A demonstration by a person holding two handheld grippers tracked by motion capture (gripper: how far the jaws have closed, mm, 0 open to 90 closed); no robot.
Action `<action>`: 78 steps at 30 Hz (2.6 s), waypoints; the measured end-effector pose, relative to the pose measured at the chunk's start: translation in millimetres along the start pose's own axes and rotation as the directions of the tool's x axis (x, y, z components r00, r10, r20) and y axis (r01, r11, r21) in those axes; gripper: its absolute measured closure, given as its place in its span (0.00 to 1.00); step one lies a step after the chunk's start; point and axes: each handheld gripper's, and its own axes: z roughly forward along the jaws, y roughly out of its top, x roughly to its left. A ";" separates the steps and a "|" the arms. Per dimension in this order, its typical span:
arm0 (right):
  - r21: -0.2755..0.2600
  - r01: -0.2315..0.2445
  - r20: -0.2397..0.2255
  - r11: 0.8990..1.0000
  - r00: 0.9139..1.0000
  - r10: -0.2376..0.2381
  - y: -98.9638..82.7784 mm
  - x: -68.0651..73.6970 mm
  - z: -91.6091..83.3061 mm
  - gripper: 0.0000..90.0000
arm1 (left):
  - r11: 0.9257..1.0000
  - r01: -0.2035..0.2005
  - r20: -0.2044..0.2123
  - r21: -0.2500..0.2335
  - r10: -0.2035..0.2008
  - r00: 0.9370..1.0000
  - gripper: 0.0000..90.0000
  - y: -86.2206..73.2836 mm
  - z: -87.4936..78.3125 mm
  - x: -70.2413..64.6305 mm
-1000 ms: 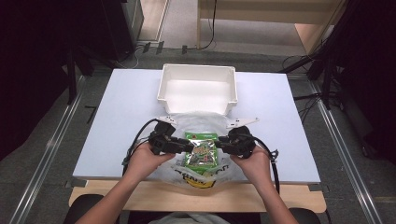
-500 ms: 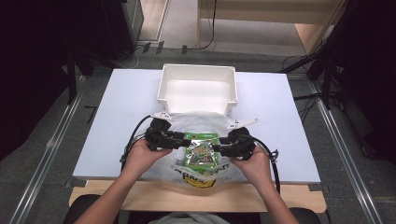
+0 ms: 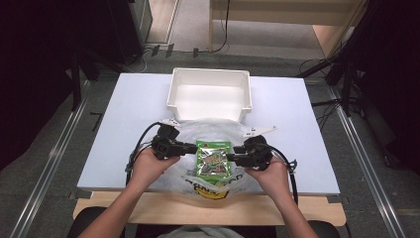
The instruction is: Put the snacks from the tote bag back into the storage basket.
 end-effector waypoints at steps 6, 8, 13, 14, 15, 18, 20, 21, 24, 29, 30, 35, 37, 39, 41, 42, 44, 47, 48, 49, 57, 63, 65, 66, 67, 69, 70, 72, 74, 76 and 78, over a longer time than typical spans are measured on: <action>0.005 0.001 0.007 1.000 1.000 -0.001 0.5 4.8 3.1 0.69 | 0.998 -0.010 0.003 0.058 0.010 1.000 1.00 -3.6 16.5 -5.6; 0.005 -0.003 0.008 1.000 1.000 0.003 0.8 5.2 4.0 0.69 | 0.998 -0.009 -0.002 0.069 0.009 1.000 1.00 -5.6 20.9 -5.6; 0.015 -0.015 0.006 1.000 1.000 0.015 1.1 6.4 8.0 0.69 | 0.995 -0.006 -0.006 0.103 0.007 1.000 1.00 -10.4 31.3 -5.2; 0.020 -0.011 0.005 1.000 1.000 0.011 0.9 6.7 8.8 0.69 | 0.994 -0.006 -0.007 0.112 0.007 1.000 1.00 -11.0 32.6 -4.9; 0.021 -0.015 0.003 1.000 1.000 0.015 0.6 7.4 9.7 0.69 | 0.993 -0.009 -0.012 0.120 0.011 1.000 1.00 -11.4 33.2 -4.6; 0.029 -0.013 0.002 0.999 1.000 0.013 -0.1 8.3 11.8 0.69 | 0.993 -0.001 -0.009 0.115 0.002 1.000 1.00 -12.8 34.6 -3.6; 0.037 -0.012 0.001 0.999 1.000 0.012 -0.8 8.5 13.1 0.69 | 0.993 0.001 -0.004 0.115 -0.001 1.000 1.00 -13.2 34.6 -2.8; 0.040 -0.013 0.001 0.999 1.000 0.013 -1.2 8.9 13.6 0.69 | 0.993 0.000 -0.003 0.115 0.000 1.000 1.00 -13.2 34.7 -2.3; 0.046 -0.013 0.002 0.999 1.000 0.013 -1.8 9.4 14.6 0.69 | 0.993 0.005 -0.002 0.115 -0.005 1.000 1.00 -14.0 34.6 -0.9; 0.045 -0.012 -0.002 0.999 1.000 0.012 -1.4 10.6 15.3 0.67 | 0.993 0.014 -0.009 0.114 -0.013 1.000 1.00 -16.5 33.6 1.3; 0.044 -0.013 -0.002 0.999 1.000 0.013 -1.3 10.9 15.4 0.67 | 0.993 0.015 -0.009 0.114 -0.014 1.000 1.00 -17.0 33.6 1.6; 0.041 -0.017 -0.013 0.999 1.000 0.017 0.0 12.2 16.4 0.63 | 0.993 0.020 -0.009 0.115 -0.019 1.000 1.00 -18.9 33.8 1.9; 0.041 -0.022 -0.020 0.999 1.000 0.023 0.5 12.6 16.6 0.61 | 0.993 0.021 -0.005 0.118 -0.021 1.000 1.00 -19.5 33.6 2.7; 0.043 -0.026 -0.027 0.999 0.999 0.027 1.1 12.6 18.1 0.58 | 0.993 0.027 0.001 0.118 -0.028 1.000 1.00 -20.0 33.8 3.3; 0.049 -0.038 -0.040 0.998 0.998 0.040 1.7 12.6 19.8 0.55 | 0.993 0.032 0.002 0.118 -0.032 0.999 1.00 -20.5 33.9 3.7; 0.053 -0.043 -0.046 0.998 0.998 0.046 2.1 12.7 20.8 0.54 | 0.993 0.033 0.004 0.117 -0.033 0.999 1.00 -20.8 33.9 4.1; 0.059 -0.054 -0.057 0.997 0.997 0.058 2.8 13.1 22.9 0.51 | 0.992 0.036 0.006 0.119 -0.037 0.999 1.00 -20.9 33.9 5.0; 0.065 -0.064 -0.071 0.996 0.995 0.068 4.7 13.4 26.4 0.49 | 0.992 0.046 0.014 0.117 -0.048 0.999 1.00 -21.4 34.1 6.9; 0.068 -0.068 -0.072 0.995 0.995 0.072 5.7 13.1 27.3 0.48 | 0.992 0.054 0.017 0.116 -0.056 0.998 1.00 -21.7 34.3 7.6; 0.067 -0.070 -0.078 0.995 0.994 0.075 6.8 12.7 28.3 0.48 | 0.992 0.054 0.021 0.117 -0.057 0.998 1.00 -21.8 34.3 8.6; 0.086 -0.094 -0.108 0.992 0.989 0.103 14.5 13.4 39.0 0.52 | 0.995 0.040 0.000 0.097 -0.040 0.999 1.00 -21.9 36.9 7.1; 0.070 -0.075 -0.100 0.995 0.992 0.082 14.7 14.9 36.0 0.61 | 0.998 0.012 0.004 0.057 -0.013 1.000 0.97 -21.8 33.2 5.8; 0.057 -0.069 -0.098 0.996 0.992 0.074 14.6 15.0 33.4 0.64 | 0.999 0.018 0.014 0.039 -0.019 1.000 0.94 -21.6 30.4 5.2; 0.044 -0.068 -0.100 0.997 0.992 0.072 14.6 14.8 31.9 0.66 | 0.999 0.019 0.021 0.031 -0.020 1.000 0.93 -21.7 28.7 4.9; 0.033 -0.070 -0.100 0.997 0.992 0.073 14.7 14.7 30.1 0.68 | 0.999 0.021 0.023 0.024 -0.021 1.000 0.91 -21.6 26.8 4.8; 0.017 -0.065 -0.100 0.998 0.993 0.066 15.1 14.2 26.5 0.71 | 1.000 0.020 0.041 0.014 -0.020 0.999 0.88 -21.6 23.5 4.6; 0.008 -0.063 -0.100 0.998 0.993 0.064 15.2 14.3 24.8 0.72 | 1.000 0.016 0.053 0.009 -0.017 0.998 0.86 -21.7 21.7 4.6; -0.010 -0.060 -0.106 0.998 0.993 0.059 15.5 14.9 21.8 0.74 | 1.000 0.016 0.068 0.008 -0.017 0.998 0.82 -21.8 19.1 4.8; -0.029 -0.062 -0.107 0.998 0.993 0.058 16.1 16.0 17.8 0.77 | 1.000 0.019 0.083 -0.001 -0.019 0.996 0.79 -22.1 16.5 4.9; -0.063 -0.053 -0.105 0.997 0.993 0.047 17.0 16.6 13.4 0.79 | 1.000 0.021 0.092 -0.010 -0.020 0.996 0.76 -22.3 14.4 4.9; -0.095 -0.038 -0.077 0.995 0.997 0.031 18.1 18.3 8.3 0.81 | 1.000 0.021 0.095 -0.014 -0.020 0.995 0.73 -22.6 13.2 5.5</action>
